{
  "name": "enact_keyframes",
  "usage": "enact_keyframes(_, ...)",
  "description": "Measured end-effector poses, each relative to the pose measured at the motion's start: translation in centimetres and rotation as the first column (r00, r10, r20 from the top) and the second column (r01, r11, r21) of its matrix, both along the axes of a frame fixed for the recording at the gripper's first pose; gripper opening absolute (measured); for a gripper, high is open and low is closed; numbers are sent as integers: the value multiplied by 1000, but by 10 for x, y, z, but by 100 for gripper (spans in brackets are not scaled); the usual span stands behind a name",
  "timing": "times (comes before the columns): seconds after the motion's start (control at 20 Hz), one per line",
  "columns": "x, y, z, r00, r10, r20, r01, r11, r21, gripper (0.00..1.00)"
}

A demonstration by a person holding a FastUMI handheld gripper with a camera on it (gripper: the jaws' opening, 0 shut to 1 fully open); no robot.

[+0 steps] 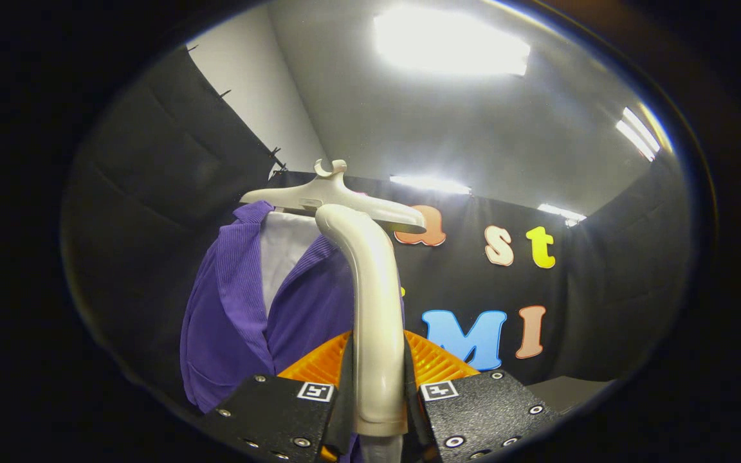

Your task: Iron the clothes twice with a garment steamer, once on the left side and once on the right side.

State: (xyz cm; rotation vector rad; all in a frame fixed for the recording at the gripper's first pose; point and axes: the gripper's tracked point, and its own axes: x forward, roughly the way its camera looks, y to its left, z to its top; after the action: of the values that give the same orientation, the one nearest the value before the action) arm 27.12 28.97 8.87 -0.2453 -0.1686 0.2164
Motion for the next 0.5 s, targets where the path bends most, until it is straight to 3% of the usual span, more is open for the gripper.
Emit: enact_keyframes(0.5, -20, -6, -65, 996, -21, -84, 18, 999, -35, 35)
